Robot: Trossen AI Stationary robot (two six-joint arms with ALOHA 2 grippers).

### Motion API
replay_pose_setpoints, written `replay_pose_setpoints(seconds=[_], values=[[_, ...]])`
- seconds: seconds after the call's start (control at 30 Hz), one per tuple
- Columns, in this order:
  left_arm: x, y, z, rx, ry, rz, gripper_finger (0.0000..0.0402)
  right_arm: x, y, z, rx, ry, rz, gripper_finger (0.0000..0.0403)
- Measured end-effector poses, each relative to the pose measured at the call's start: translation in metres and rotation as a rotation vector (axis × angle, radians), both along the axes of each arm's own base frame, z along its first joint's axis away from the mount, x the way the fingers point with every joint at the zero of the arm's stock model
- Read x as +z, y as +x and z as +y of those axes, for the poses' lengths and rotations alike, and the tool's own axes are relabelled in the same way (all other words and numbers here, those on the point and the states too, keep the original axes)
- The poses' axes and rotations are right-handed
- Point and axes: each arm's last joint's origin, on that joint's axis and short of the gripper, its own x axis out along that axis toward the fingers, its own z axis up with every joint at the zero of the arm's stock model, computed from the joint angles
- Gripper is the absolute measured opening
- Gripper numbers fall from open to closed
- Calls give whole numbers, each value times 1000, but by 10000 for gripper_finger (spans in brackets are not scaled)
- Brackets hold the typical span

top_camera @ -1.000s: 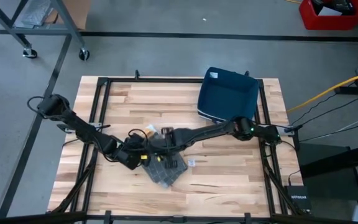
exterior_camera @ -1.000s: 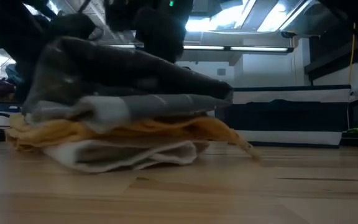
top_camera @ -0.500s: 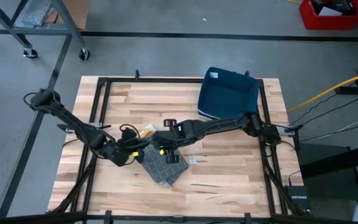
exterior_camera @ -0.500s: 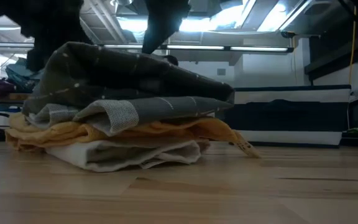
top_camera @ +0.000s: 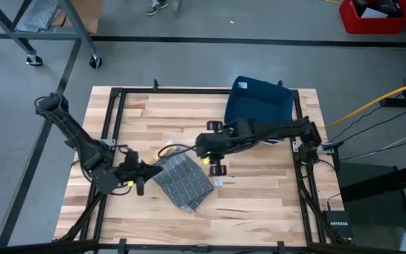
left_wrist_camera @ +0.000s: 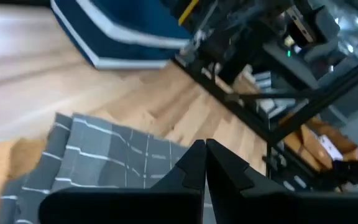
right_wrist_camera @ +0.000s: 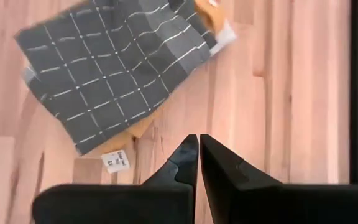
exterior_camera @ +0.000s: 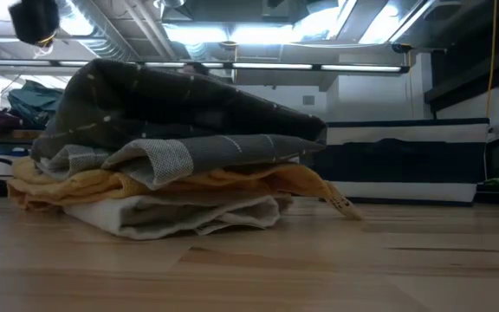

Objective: Fold towel
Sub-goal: Put the stacked and folded towels into the blue laundry bin

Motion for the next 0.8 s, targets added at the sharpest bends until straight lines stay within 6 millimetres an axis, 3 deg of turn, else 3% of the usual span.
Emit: replay_pose_setpoints(seconds=[0.2, 0.47, 0.6, 0.8], values=[[5, -21, -16, 72, 76, -80, 5, 55, -48, -9, -36, 50, -146, 24], [13, -43, -29, 142, 154, -151, 5, 118, -143, -26, -106, 148, -361, 24], [10, -43, -32, 149, 125, -162, 5, 114, -177, -21, -119, 176, -452, 24], [-4, -37, -43, 162, 63, -178, 5, 61, -209, -4, -52, 304, -610, 24]])
